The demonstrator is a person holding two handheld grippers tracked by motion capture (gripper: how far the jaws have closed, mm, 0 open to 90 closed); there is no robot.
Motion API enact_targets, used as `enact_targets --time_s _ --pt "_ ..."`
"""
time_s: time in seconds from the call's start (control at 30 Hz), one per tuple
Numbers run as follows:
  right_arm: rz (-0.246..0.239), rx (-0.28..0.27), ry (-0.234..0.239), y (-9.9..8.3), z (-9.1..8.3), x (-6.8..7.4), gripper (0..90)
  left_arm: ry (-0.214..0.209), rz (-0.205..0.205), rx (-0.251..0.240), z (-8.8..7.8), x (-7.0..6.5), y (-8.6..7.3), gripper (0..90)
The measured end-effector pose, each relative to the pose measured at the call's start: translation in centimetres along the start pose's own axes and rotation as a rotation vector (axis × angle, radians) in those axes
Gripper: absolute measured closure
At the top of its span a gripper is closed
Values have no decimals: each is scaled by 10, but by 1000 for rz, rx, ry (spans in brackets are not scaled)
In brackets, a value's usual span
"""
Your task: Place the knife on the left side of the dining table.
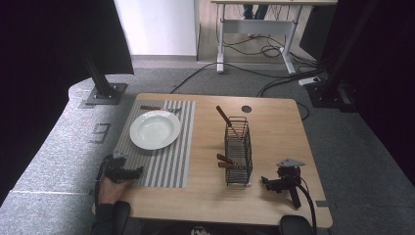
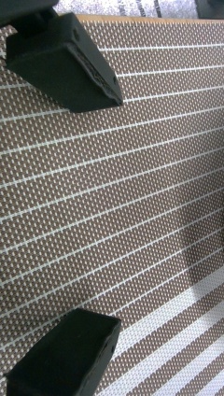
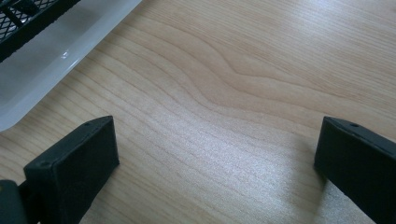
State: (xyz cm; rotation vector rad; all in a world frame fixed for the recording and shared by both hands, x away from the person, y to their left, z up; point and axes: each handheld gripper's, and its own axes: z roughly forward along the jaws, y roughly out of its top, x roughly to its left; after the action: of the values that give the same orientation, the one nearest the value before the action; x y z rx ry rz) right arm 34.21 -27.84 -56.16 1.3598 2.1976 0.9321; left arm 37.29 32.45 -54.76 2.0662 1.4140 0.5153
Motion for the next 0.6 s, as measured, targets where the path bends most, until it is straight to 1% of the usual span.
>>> enact_targets --time_s 0.07,0.13,0.23,0.3,0.5,0.6 --pt "0 0 0 0 0 0 0 -5 -7 2 -1 0 0 0" --pt "0 0 0 0 0 0 0 -29 -21 -8 -2 1 1 3" --pt "0 0 0 0 0 0 0 -21 -13 -11 -4 0 3 4" --pt "0 0 0 0 0 0 0 -27 -17 -11 -6 -1 6 4" --pt "0 0 0 0 0 0 0 -45 -28 -49 -15 -3 16 5" --pt "0 0 0 0 0 0 0 -54 -24 -60 -20 -5 23 4"
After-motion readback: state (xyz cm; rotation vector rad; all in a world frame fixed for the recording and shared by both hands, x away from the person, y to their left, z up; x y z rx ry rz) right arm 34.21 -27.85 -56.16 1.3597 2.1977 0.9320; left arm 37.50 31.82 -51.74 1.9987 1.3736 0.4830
